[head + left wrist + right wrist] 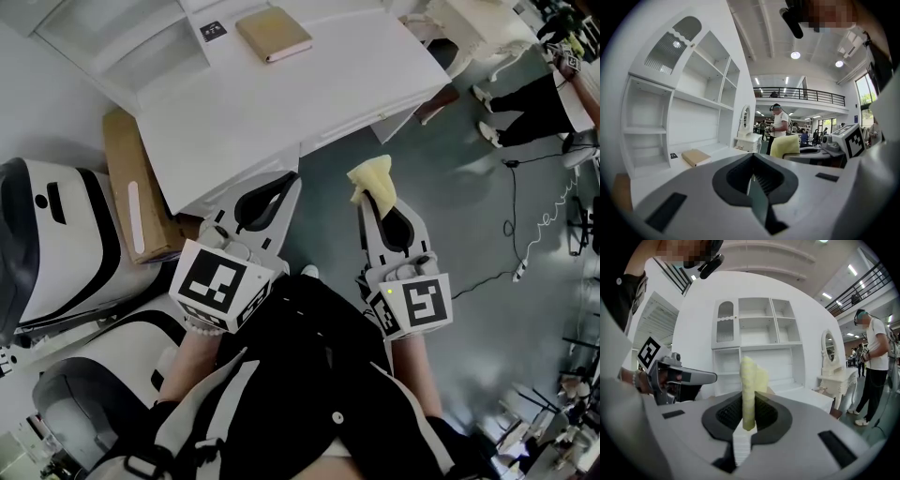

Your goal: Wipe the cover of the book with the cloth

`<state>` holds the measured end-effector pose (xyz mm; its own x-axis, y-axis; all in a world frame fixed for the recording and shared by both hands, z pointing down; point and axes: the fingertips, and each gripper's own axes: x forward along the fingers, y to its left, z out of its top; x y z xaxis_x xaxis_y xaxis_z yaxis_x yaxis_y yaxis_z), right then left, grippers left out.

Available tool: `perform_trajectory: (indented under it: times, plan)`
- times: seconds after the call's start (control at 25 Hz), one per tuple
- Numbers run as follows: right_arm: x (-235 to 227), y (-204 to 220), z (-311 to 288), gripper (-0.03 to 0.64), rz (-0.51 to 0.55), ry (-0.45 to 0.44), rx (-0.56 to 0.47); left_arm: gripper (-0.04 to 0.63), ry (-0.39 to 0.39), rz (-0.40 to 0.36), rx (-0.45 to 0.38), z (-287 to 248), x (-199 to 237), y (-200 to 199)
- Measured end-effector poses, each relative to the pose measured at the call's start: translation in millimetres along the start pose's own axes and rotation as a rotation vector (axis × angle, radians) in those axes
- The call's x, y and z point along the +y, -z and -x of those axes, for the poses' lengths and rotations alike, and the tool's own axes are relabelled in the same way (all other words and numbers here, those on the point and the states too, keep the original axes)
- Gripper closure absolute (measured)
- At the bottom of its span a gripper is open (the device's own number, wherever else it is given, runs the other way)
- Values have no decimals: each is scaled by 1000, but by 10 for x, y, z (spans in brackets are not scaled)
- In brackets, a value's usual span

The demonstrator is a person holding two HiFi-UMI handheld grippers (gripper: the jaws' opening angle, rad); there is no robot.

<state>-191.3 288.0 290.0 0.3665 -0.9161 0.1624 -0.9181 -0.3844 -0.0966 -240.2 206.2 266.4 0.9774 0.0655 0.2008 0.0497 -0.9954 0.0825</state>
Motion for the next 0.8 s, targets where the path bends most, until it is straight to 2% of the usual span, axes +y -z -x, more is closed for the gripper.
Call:
perform_trajectory:
  times: [0.4, 0.8]
  plan:
    - [-93, 9, 105, 581, 0, -16, -9, 594, -9, -29, 17, 15, -177, 15]
    - [-172, 49, 296, 581, 31, -23, -24, 594, -36, -37, -21, 5, -347, -21]
